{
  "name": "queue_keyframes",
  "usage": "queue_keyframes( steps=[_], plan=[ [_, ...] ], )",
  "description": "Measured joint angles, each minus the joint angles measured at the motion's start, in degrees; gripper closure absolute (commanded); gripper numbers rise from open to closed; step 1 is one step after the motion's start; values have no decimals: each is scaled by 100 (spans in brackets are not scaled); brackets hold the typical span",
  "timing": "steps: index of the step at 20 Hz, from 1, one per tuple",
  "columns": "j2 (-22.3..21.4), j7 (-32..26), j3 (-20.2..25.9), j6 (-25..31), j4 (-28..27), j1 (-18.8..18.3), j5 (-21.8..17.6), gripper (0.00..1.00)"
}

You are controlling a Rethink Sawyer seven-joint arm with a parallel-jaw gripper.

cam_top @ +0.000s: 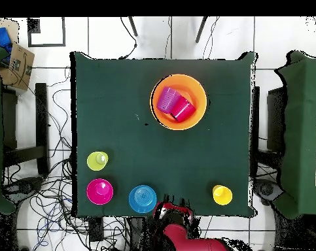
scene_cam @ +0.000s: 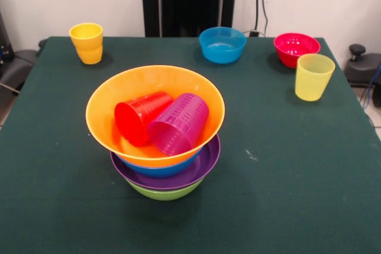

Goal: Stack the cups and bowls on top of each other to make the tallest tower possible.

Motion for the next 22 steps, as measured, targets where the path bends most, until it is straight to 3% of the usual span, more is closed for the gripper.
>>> queue_keyframes(
  steps=[9, 12, 14, 17, 18, 21, 22],
  plan=[
    [108, 0, -453, -107, -2, 406, 4, 0],
    [507, 0, -867, -490, -6, 934, 5, 0],
    [1005, 0, -1229, -1060, -7, 1463, 13, 0],
    [1463, 0, -1483, -1599, -8, 1846, 56, 0],
    [1826, 0, -1648, -2030, -12, 2096, 148, 0],
    [2280, 0, -1829, -2564, -12, 2365, 287, 0],
    [2708, 0, -1968, -3052, -16, 2589, 438, 0]
  ],
)
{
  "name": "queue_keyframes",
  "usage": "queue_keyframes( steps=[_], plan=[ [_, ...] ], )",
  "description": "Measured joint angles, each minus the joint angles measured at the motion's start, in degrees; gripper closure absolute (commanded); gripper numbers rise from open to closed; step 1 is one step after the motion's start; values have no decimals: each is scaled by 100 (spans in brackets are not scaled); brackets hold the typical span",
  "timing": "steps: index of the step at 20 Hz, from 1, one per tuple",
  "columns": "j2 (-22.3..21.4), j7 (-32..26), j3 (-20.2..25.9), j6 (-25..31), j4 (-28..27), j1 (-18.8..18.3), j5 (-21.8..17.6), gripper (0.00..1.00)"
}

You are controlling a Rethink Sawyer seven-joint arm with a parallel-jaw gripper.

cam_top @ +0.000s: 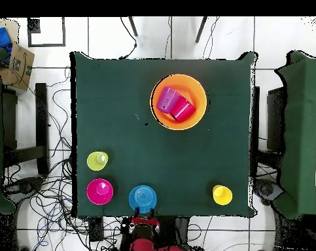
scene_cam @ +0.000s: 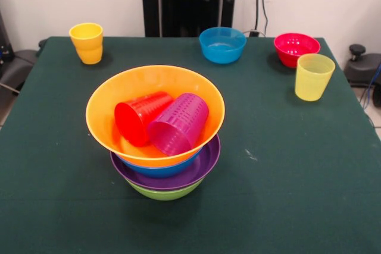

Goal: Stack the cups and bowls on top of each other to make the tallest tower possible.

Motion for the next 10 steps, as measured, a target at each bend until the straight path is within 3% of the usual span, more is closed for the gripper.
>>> queue_keyframes(
  steps=[5, 10],
  plan=[
    [999, 0, -256, -1011, -9, 299, 247, 0],
    [1639, 0, -360, -1381, -75, 168, 248, 0]
  ],
)
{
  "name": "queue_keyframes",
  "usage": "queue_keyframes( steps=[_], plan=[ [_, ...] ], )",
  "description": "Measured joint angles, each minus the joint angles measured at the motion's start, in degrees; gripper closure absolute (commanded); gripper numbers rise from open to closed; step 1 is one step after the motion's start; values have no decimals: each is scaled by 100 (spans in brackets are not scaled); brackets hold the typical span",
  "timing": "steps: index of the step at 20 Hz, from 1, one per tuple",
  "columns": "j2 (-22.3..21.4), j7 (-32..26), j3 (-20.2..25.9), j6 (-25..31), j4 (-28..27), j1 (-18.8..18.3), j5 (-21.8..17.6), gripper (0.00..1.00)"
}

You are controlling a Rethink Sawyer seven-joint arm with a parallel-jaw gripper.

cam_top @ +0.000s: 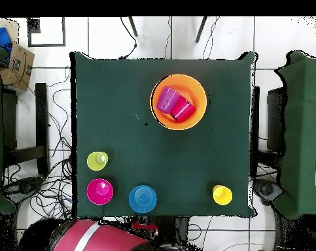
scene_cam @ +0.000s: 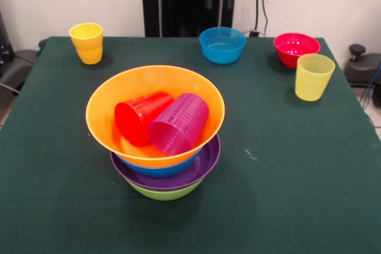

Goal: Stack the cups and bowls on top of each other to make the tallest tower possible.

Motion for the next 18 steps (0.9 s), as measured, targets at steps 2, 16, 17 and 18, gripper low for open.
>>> queue_keyframes(
  steps=[2, 16, 17, 18],
  plan=[
    [195, 0, -42, -50, -35, -83, 1, 0],
    [1016, 0, -109, -496, -605, -199, 5, 0],
    [1045, 0, -109, -496, -638, -199, 6, 0],
    [1073, 0, -110, -495, -670, -199, 7, 0]
  ],
)
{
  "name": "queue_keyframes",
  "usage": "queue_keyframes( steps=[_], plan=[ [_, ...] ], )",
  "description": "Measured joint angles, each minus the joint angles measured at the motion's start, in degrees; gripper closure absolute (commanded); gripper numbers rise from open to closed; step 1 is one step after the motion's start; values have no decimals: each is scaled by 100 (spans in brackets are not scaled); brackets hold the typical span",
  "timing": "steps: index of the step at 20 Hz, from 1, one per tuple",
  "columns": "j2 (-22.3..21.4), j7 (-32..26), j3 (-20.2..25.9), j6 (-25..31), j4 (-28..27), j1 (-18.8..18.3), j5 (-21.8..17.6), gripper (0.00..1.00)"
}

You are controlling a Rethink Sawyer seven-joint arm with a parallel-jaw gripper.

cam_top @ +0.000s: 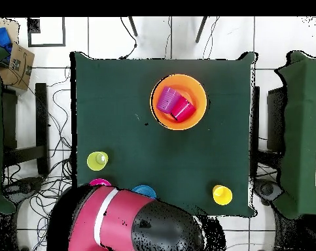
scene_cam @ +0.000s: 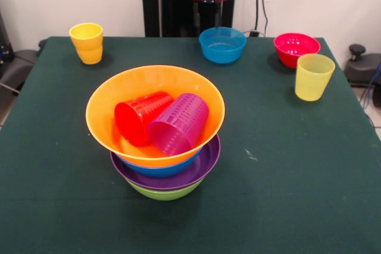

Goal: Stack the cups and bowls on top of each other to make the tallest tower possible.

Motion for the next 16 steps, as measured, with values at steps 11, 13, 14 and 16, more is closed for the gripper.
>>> queue_keyframes(
  steps=[11, 13, 14, 16],
  plan=[
    [29, 0, 27, 0, -338, -152, 18, 0],
    [8, 0, 28, 0, -394, -199, 18, 0],
    [2, 0, 28, 0, -414, -216, 18, 0],
    [-12, 0, 27, 1, -474, -257, 18, 0]
  ],
)
